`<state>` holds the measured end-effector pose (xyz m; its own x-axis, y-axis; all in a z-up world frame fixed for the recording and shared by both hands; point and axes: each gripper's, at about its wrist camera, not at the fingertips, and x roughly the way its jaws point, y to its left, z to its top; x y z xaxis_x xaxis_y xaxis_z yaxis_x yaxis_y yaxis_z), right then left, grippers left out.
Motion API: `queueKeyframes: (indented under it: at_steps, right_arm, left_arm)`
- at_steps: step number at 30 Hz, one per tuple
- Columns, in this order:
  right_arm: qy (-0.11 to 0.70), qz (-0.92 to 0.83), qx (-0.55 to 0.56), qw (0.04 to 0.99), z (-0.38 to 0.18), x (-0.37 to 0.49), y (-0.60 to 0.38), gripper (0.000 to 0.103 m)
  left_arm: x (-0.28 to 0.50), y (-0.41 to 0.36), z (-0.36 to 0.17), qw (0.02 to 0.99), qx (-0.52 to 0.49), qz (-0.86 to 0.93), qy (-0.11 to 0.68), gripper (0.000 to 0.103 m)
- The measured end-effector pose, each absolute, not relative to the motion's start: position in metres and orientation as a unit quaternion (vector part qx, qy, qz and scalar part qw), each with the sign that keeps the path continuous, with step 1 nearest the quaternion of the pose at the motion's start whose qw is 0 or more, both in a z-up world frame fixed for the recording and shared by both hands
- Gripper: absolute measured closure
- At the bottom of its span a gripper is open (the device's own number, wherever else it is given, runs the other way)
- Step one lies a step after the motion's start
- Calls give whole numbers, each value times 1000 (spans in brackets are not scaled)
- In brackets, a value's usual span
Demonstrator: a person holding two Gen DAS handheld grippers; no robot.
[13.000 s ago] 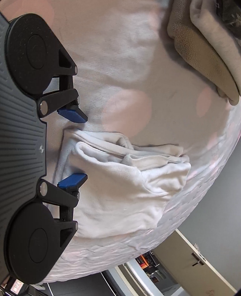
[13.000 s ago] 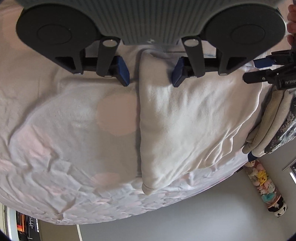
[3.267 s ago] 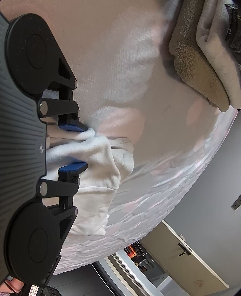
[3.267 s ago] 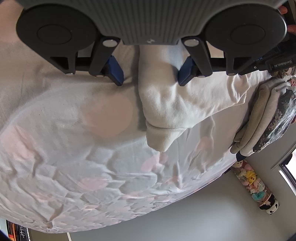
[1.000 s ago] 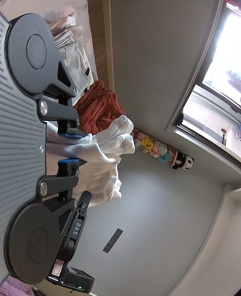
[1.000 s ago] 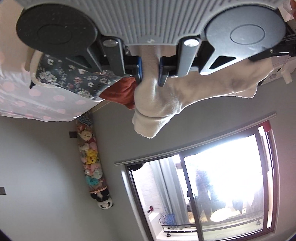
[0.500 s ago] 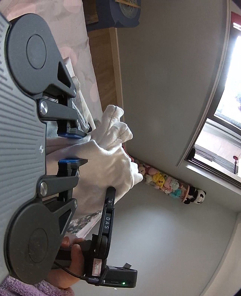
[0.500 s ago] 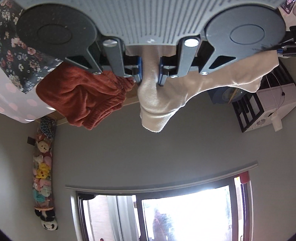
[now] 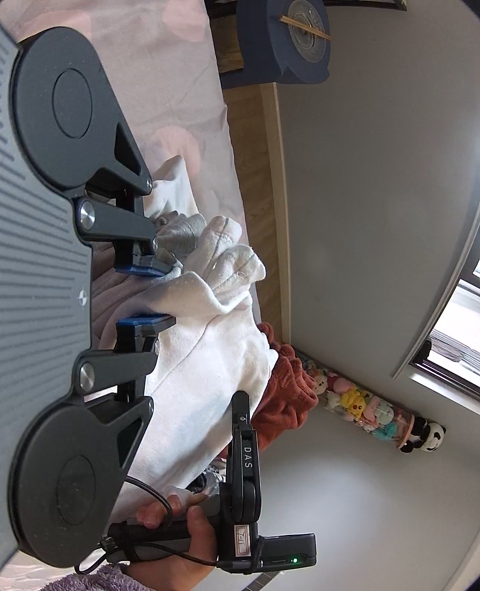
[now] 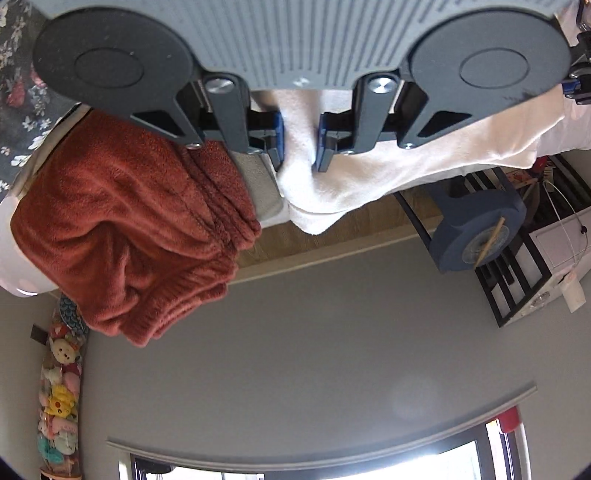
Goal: Fold clothes
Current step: 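Open both tools and release the shirt on top of the stack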
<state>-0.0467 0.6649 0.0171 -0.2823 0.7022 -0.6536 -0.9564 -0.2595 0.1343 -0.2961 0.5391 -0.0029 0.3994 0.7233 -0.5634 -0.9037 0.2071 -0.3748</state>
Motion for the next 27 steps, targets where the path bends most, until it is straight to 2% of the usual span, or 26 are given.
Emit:
queueKeyframes:
  at_steps: [9,14,19,21,23,24,27]
  right_arm:
    - [277,731,-266,564,-3,-55,679,83]
    - [291,734,-237,566,20,-44,667,71]
    - [258,736,-237,580,49,-36,640,71]
    - [246,740,-238,579,59,-34,626,72]
    - [239,743,-242,576,65,-32,612,75]
    - [235,745,-244,574,68,-31,605,80]
    - [228,742,-265,572,64,-33,586,81]
  left_arm:
    - [-302,548,-9,755,-354,532,147,84]
    - [-309,548,4,750,-376,526,143,73]
    - [-313,528,22,745,-349,549,148,66]
    - [-313,517,30,750,-337,550,145,66]
    - [-309,507,40,759,-321,547,147,66]
    - [-306,503,45,765,-312,544,149,66]
    - [-285,496,50,785,-296,519,164,66]
